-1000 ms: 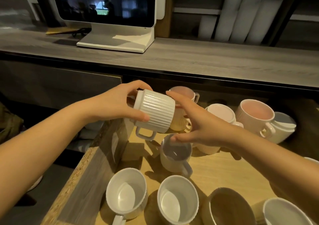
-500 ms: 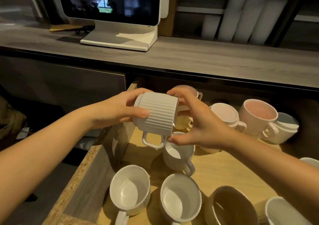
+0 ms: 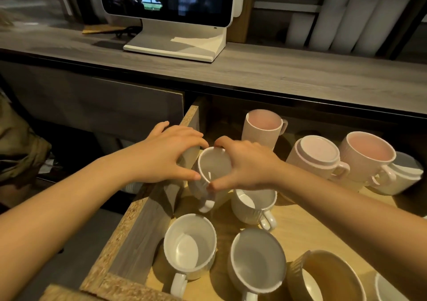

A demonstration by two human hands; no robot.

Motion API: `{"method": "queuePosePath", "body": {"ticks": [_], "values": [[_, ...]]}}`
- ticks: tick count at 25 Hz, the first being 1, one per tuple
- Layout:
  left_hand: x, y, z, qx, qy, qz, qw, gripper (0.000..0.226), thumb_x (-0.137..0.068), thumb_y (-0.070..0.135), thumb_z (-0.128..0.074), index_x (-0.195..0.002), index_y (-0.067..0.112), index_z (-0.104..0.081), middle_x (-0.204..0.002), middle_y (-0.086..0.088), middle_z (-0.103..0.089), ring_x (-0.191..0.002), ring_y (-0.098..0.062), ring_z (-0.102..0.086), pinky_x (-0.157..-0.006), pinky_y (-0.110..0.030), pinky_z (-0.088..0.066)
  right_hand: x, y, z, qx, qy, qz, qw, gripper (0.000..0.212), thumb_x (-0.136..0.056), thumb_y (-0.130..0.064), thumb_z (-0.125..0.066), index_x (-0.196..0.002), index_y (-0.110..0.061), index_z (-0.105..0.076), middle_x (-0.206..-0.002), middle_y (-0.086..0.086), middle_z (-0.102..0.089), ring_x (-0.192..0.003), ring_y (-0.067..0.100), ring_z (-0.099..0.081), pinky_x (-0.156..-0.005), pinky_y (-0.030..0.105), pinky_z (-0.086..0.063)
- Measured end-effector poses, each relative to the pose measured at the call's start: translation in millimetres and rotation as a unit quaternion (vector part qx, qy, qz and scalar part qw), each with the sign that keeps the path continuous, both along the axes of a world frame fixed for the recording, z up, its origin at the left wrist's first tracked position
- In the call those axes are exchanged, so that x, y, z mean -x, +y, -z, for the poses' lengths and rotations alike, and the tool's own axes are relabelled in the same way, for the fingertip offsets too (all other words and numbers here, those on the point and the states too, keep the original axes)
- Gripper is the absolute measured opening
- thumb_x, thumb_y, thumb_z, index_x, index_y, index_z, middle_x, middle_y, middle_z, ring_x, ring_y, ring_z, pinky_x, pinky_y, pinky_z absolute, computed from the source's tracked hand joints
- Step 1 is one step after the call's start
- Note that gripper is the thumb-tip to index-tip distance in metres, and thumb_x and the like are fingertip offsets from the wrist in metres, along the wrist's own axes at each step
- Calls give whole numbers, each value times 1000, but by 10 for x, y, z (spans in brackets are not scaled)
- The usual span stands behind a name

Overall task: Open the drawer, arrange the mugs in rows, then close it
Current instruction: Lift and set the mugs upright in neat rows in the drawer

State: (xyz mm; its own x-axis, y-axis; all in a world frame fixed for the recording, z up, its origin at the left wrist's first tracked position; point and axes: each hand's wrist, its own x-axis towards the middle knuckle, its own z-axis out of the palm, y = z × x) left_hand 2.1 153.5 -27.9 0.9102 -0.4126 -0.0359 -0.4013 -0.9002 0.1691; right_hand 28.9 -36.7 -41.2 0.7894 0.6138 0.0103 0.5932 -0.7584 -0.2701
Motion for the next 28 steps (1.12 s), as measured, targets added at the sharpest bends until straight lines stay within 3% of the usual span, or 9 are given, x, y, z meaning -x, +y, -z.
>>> {"method": "queuePosePath", "body": {"ticks": [5, 11, 14, 17, 20, 23, 25, 28], "values": [[-107, 41, 89, -115, 21, -5, 993, 62, -82, 54, -57, -138, 36, -37, -155, 8, -19, -144, -12, -3, -114, -45, 12, -74, 269, 178, 61, 9, 36, 997, 78, -67, -69, -62, -125, -19, -46, -93, -5, -52, -81, 13, -54, -65, 25, -50], [-182, -12, 224, -188, 0, 6, 982, 55, -83, 52, -58, -132, 30, -49, -156, 2, -19, -145, -18, 2, -113, -51, 11, -104, 408, 305, 120, 14, 27, 992, 78, -65, -71, -62, -121, -17, -53, -87, -2, -57, -78, 16, -56, -65, 28, -52], [-182, -27, 243, -213, -2, 12, 977, 53, -83, 52, -58, -129, 28, -52, -155, 1, -21, -145, -20, 2, -113, -52, 10, -93, 399, 371, 146, 12, 21, 989, 82, -64, -73, -60, -125, -19, -52, -95, 0, -61, -82, 17, -56, -63, 27, -50], [-153, -60, 229, -228, 3, 10, 974, 53, -82, 54, -57, -128, 26, -54, -153, 0, -27, -145, -21, -4, -112, -52, 10, -113, 360, 345, 137, 45, 3, 990, 83, -70, -70, -59, -134, -20, -44, -119, 3, -61, -100, 21, -59, -73, 28, -52], [-119, -144, 222, -219, 11, 8, 976, 56, -83, 56, -56, -128, 24, -52, -145, 0, -40, -140, -20, -21, -113, -52, 7, -145, 154, 192, 108, 73, 1, 991, 68, -81, -50, -62, -137, -22, -39, -133, 2, -55, -114, 23, -56, -88, 33, -53], [-118, -297, 191, -192, 33, 24, 981, 66, -85, 56, -53, -139, 22, -38, -148, 0, -37, -141, -20, -24, -115, -48, 4, -169, -166, 96, 146, 130, 5, 981, 63, -82, -37, -67, -137, -26, -39, -135, -1, -53, -117, 22, -55, -90, 32, -53], [-141, -435, 185, -199, 47, 42, 978, 73, -85, 55, -55, -144, 22, -29, -152, -1, -31, -141, -22, -23, -116, -46, -3, -116, -318, 111, 159, 194, 16, 968, 73, -80, -35, -70, -141, -33, -31, -137, -4, -50, -121, 23, -52, -91, 34, -52], [-164, -610, 256, -215, 84, 47, 972, 74, -82, 48, -62, -143, 22, -30, -145, -3, -41, -130, -25, -40, -110, -43, -30, -44, -394, 217, 143, 186, 17, 972, 79, -76, -32, -75, -140, -35, -29, -132, -5, -52, -116, 20, -54, -88, 30, -53]]}}
